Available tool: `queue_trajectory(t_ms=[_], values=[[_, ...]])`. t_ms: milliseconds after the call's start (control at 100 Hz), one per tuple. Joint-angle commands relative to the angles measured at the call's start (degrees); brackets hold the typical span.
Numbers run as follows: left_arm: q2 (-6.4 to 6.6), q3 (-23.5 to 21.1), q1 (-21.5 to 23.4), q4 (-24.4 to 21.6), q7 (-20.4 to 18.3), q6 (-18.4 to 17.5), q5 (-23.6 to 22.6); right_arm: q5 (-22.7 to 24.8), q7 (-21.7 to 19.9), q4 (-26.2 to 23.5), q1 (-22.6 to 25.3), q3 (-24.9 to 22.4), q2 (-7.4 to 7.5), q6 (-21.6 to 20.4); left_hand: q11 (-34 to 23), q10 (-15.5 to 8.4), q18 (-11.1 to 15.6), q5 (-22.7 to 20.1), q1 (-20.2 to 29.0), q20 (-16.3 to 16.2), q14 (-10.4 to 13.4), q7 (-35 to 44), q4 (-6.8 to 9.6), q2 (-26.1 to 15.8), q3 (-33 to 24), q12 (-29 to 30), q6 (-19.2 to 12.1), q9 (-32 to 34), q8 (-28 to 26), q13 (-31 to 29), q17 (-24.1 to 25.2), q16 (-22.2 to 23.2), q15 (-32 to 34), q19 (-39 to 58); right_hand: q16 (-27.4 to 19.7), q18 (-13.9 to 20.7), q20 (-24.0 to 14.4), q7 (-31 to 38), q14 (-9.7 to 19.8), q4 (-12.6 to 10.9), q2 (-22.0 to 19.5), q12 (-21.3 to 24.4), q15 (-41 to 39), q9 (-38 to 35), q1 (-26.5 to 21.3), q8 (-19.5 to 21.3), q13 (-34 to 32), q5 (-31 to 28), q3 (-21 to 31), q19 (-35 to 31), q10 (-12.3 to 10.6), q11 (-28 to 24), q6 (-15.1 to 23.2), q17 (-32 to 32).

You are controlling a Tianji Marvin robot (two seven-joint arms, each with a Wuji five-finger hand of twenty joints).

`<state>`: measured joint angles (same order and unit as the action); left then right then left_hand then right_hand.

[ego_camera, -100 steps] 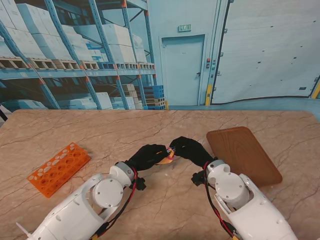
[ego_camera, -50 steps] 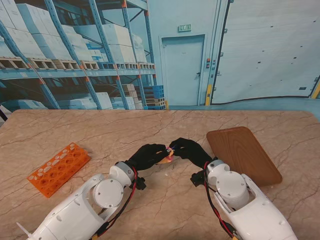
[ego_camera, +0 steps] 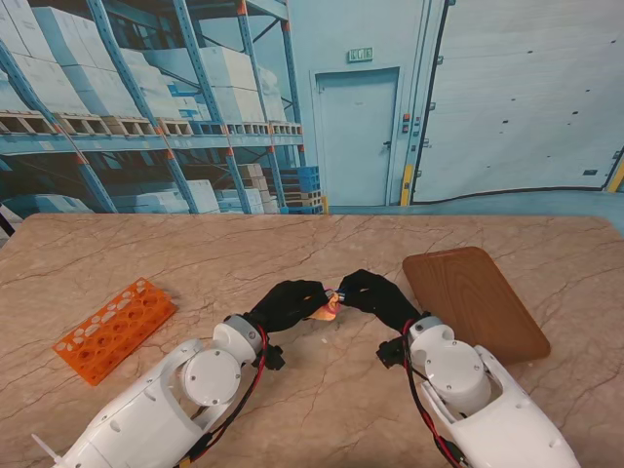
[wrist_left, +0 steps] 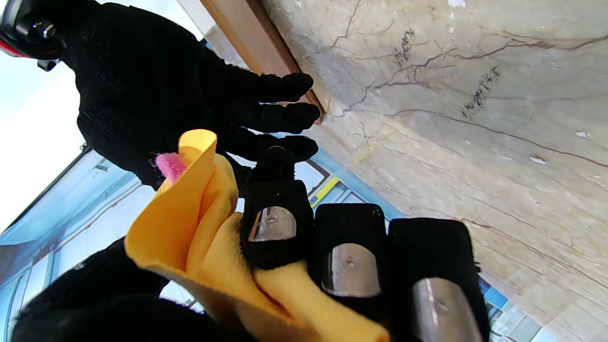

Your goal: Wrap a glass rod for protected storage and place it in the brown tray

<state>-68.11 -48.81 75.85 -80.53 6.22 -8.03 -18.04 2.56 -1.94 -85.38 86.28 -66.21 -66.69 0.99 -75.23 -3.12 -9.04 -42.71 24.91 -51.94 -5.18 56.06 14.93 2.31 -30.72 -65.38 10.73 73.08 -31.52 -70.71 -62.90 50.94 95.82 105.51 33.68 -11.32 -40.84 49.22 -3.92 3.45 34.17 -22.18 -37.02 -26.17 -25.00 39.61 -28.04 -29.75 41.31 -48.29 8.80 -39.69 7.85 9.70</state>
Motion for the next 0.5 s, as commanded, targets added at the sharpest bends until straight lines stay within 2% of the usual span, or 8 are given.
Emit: queue_trajectory(t_ms=[0,60,80,130,160,240,290,490], values=[[-0.27,-0.1,0.5,-0.2,0.1,-0.1,0.0,0.1,0.4,-0.6,0.7,-0.2,-0.38,0.3,-3.6,-1.5,3.2,-1.3,2.1,-1.2,-0.9,0.2,-1.87,-0.5,0.3,0.1,-0.5,1.4,-0.2,-2.0,-0.9,0.6,4.8,14.5,0.3,1.7,-1.8,3.2,0.8,-1.4,0.1,-0.9,0.2,1.3,3.2,2.0,1.1,0.6,-2.0,0.8,-0.2,-0.3,2.3,-0.1],[-0.29,-0.1,0.5,-0.1,0.2,-0.2,-0.1,-0.1,0.6,-0.8,1.0,-0.4,-0.46,0.4,-3.7,-1.7,3.2,-1.4,3.1,-1.3,-0.7,0.4,-2.60,1.7,-0.3,0.1,-0.7,1.6,0.1,-2.0,-0.9,0.6,4.8,14.5,0.4,1.6,-1.9,6.1,0.6,-1.4,-0.2,-0.9,-0.1,1.0,3.4,3.7,1.0,-0.9,-1.8,0.8,-0.1,-0.5,3.1,-0.1],[-0.30,-0.1,0.5,-0.1,0.2,-0.2,-0.2,-0.3,0.6,-0.9,1.1,-0.5,-0.47,0.4,-3.7,-1.8,3.5,-1.4,3.5,-1.3,-0.6,1.1,-5.18,2.6,-1.5,0.2,-0.8,1.7,1.3,-2.0,-0.9,0.5,4.9,14.5,0.4,1.6,-1.9,6.9,0.5,-1.3,-0.2,-1.0,-0.1,0.9,3.3,4.2,1.0,-1.6,-1.7,0.8,0.0,-0.5,3.4,-0.1],[-0.31,-0.1,0.4,0.0,0.3,-0.2,-0.3,-0.4,0.6,-1.0,1.3,-0.6,-0.46,0.4,-3.8,-1.8,3.6,-1.4,4.4,-1.3,-0.4,1.5,-6.35,4.9,-2.6,0.2,-1.2,1.8,2.0,-2.0,-0.9,0.5,4.9,14.5,0.4,1.5,-2.0,8.4,0.5,-1.4,-0.3,-1.0,-0.1,0.7,3.2,5.3,1.0,-2.4,-1.4,0.8,0.1,-0.6,3.9,-0.1],[-0.33,-0.1,0.4,0.0,0.4,-0.3,-0.3,-0.4,0.6,-1.1,1.4,-0.7,-0.43,0.3,-3.9,-1.9,3.7,-1.2,4.6,-1.3,-0.3,2.5,-8.87,6.1,-4.3,0.3,-1.3,1.9,3.5,-2.0,-0.9,0.4,5.0,14.5,0.4,1.4,-2.0,8.7,0.5,-1.5,-0.3,-1.0,-0.2,0.6,2.8,5.4,0.9,-3.1,-0.9,0.8,0.1,-0.6,4.1,0.0],[-0.36,0.0,0.4,0.0,0.5,-0.4,-0.3,-0.3,0.3,-1.3,1.7,-1.0,-0.30,0.2,-3.9,-3.6,4.0,-1.0,5.1,-1.3,0.1,3.6,-11.25,7.7,-6.1,0.3,-1.8,2.1,4.6,-2.0,-0.9,0.3,5.1,14.5,0.3,1.3,-2.1,8.6,0.4,0.7,1.3,-1.1,0.0,0.3,1.4,0.7,0.7,-4.3,2.7,0.9,0.0,-0.5,4.9,0.1],[-0.38,0.0,0.4,0.0,0.6,-0.4,-0.3,-0.1,0.1,-1.3,1.8,-1.0,-0.24,0.2,-4.0,-2.7,4.1,-0.9,5.6,-1.3,0.2,3.9,-11.75,8.2,-6.3,0.2,-1.9,2.2,4.8,-2.0,-0.9,0.2,5.1,14.5,0.3,1.3,-2.1,6.7,0.5,1.3,2.0,-1.0,0.0,0.1,0.5,-2.0,0.6,-4.9,4.2,0.9,0.1,-0.5,4.3,0.3],[-0.41,0.0,0.4,0.0,0.6,-0.4,-0.2,0.2,-0.3,-0.6,1.3,-0.6,-0.20,0.7,-4.1,-4.3,4.1,-1.2,6.8,-1.4,0.4,4.7,-12.68,9.1,-6.6,0.3,-2.3,2.9,5.1,-2.1,-0.9,0.2,5.3,14.5,0.2,1.4,-2.0,1.3,0.5,3.5,2.3,-0.8,-0.3,-0.4,-0.8,-9.7,0.1,-5.2,10.4,0.5,0.0,-0.4,3.6,0.6]])
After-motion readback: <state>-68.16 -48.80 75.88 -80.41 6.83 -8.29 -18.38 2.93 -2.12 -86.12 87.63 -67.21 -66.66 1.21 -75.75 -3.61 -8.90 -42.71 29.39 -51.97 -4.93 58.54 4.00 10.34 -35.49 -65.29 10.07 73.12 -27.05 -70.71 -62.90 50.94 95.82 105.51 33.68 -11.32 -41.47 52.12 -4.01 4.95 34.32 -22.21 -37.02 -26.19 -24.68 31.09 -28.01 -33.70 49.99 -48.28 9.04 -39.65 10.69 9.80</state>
